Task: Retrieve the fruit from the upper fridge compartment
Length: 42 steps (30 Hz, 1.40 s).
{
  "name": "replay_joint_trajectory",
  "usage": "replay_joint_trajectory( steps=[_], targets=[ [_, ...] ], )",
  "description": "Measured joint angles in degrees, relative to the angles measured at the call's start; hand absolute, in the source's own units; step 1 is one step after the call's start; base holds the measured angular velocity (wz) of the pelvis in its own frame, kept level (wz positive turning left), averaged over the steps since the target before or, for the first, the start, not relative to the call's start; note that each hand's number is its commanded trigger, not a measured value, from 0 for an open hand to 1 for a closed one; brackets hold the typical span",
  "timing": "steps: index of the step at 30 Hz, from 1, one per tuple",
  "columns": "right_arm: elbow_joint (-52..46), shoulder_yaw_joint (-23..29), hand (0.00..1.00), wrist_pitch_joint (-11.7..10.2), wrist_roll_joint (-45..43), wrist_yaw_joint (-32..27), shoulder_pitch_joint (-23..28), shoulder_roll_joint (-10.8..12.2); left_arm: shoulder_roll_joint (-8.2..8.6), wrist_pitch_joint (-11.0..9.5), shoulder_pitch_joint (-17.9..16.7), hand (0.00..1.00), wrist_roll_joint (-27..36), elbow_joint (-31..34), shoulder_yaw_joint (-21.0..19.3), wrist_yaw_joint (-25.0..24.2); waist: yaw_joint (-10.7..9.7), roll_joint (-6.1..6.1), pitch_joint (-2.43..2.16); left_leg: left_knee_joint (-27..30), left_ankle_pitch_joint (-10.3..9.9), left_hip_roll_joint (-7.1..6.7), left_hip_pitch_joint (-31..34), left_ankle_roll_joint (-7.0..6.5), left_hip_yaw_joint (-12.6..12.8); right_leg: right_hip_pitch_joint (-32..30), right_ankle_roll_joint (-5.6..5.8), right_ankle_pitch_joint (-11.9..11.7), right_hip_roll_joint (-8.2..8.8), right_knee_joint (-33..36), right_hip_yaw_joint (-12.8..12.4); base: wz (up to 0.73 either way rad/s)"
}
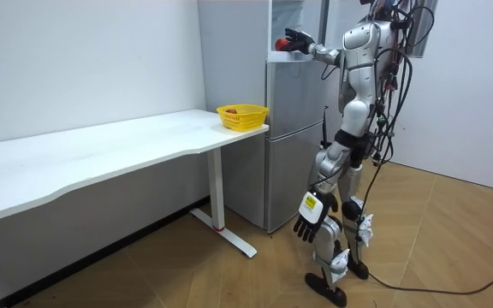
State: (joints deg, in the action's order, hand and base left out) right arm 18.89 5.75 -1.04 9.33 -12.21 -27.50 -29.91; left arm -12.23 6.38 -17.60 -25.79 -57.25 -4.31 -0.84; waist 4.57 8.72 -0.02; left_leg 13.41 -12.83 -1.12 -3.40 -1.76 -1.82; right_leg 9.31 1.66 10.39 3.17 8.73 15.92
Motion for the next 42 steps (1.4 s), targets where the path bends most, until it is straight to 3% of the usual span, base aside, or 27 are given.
replay_joint_trajectory(
  steps=[7,15,25,26,27,28,29,42],
  targets=[
    [1.1,-0.1,0.00,0.5,2.2,2.9,0.0,-0.3,-0.01,0.8,-0.1,0.00,0.3,0.0,0.0,-1.0,0.3,-0.20,0.14,0.2,0.0,0.31,-0.1,0.00,0.0,0.0,0.00,0.0,0.00,0.1,0.0,0.00],
    [3.9,-0.6,0.00,0.6,4.1,6.0,-0.7,-1.9,-0.01,1.2,-0.2,0.00,0.3,-0.1,-0.1,-0.8,0.5,0.02,-0.07,0.2,0.0,0.27,-0.3,0.00,0.0,0.3,0.00,0.0,0.01,0.2,0.1,0.00],
    [7.7,-0.6,0.00,1.0,6.1,9.9,-2.9,-2.3,-0.01,2.0,0.1,0.00,0.4,-0.4,-0.1,-0.8,0.6,0.24,-0.12,-0.1,0.0,0.35,-0.7,0.00,0.0,0.6,0.00,0.0,-0.01,0.1,0.0,0.00],
    [7.7,-0.6,0.07,1.0,6.1,10.0,-2.9,-2.4,-0.01,2.0,0.1,0.00,0.4,-0.4,-0.1,-0.9,0.6,0.29,-0.10,-0.1,0.0,0.35,-0.7,0.00,0.0,0.7,0.00,0.0,-0.01,0.1,0.0,0.00],
    [7.7,-0.6,0.48,1.0,6.1,10.0,-2.9,-2.4,-0.01,2.0,0.1,0.00,0.4,-0.5,-0.1,-0.9,0.6,0.32,-0.09,-0.1,0.0,0.35,-0.7,0.00,0.0,0.7,0.00,0.0,-0.01,0.2,0.0,0.00],
    [7.7,-0.6,0.56,1.0,6.1,10.4,-2.9,-2.4,-0.01,2.0,0.1,0.00,0.4,-0.6,-0.1,-0.9,0.6,0.36,-0.07,-0.1,0.0,0.35,-0.7,0.00,0.0,0.7,0.00,0.0,-0.01,0.2,0.0,0.00],
    [7.7,-0.6,1.00,1.0,6.1,10.4,-2.9,-2.4,-0.01,2.1,0.2,0.00,0.4,-0.7,-0.1,-0.9,0.6,0.39,-0.06,-0.1,0.0,0.35,-0.7,0.00,0.0,0.7,0.00,0.0,-0.01,0.2,0.0,0.00],
    [10.4,-0.7,1.00,1.3,6.2,11.6,-4.9,-2.4,-0.48,2.4,0.4,0.00,0.3,-0.8,-0.1,-2.2,0.6,0.97,0.15,0.2,0.0,0.30,-0.2,0.03,0.0,0.5,-0.16,-0.1,-0.17,0.1,0.2,0.00]
  ],
)
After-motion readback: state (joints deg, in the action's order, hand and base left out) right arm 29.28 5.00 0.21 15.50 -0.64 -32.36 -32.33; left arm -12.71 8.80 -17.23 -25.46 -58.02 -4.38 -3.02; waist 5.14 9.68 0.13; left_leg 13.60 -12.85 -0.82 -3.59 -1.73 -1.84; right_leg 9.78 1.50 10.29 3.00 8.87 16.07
